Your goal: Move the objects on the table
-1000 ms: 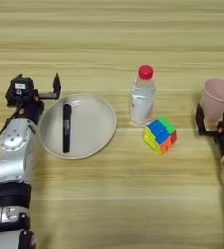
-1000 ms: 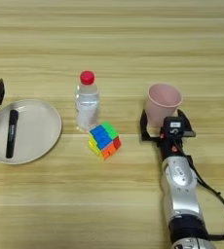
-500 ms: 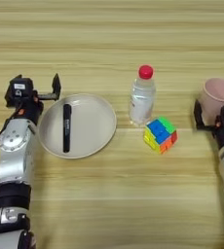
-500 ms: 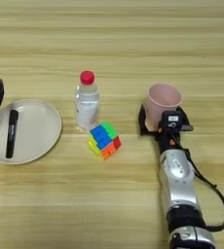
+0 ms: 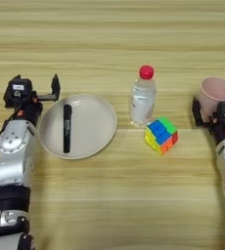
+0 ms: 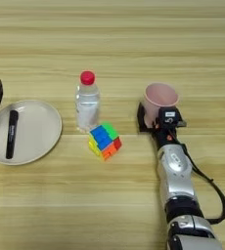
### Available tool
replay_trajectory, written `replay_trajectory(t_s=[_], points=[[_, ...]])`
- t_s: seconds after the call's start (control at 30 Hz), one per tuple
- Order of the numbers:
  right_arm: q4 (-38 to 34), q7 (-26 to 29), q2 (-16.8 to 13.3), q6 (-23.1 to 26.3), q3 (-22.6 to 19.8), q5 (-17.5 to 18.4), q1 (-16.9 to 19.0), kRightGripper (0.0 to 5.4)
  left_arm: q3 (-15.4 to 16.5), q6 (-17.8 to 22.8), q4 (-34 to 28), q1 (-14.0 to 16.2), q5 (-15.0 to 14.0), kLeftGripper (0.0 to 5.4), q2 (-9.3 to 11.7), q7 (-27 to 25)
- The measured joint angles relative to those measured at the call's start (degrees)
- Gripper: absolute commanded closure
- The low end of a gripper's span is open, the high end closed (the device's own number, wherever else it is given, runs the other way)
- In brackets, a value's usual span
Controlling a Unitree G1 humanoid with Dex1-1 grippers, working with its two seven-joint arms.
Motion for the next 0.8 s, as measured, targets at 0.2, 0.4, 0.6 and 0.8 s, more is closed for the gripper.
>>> replay_trajectory(t_s=[0.2, 0.4, 0.6, 0.8], points=[[-0.79, 0.88, 0.35, -0.04, 0.71, -0.06, 0.06, 1.22, -0.03, 0.01, -0.20, 0.07, 0.00, 0.00, -0.02, 0.17], [-2.46, 1.07, 1.63, -0.03, 1.94, -0.27, 0.79, 1.22, -0.08, 0.01, -0.32, 0.19, 0.00, 0.00, -0.03, 0.31], [-3.10, 2.27, 3.55, 0.12, 3.24, -0.12, 1.62, 1.22, -0.10, 0.01, -0.33, 0.33, 0.00, 0.00, -0.03, 0.39], [-4.03, 3.18, 5.19, 0.08, 4.06, 0.00, 2.23, 1.22, -0.09, 0.01, -0.35, 0.43, 0.00, 0.00, -0.03, 0.43]])
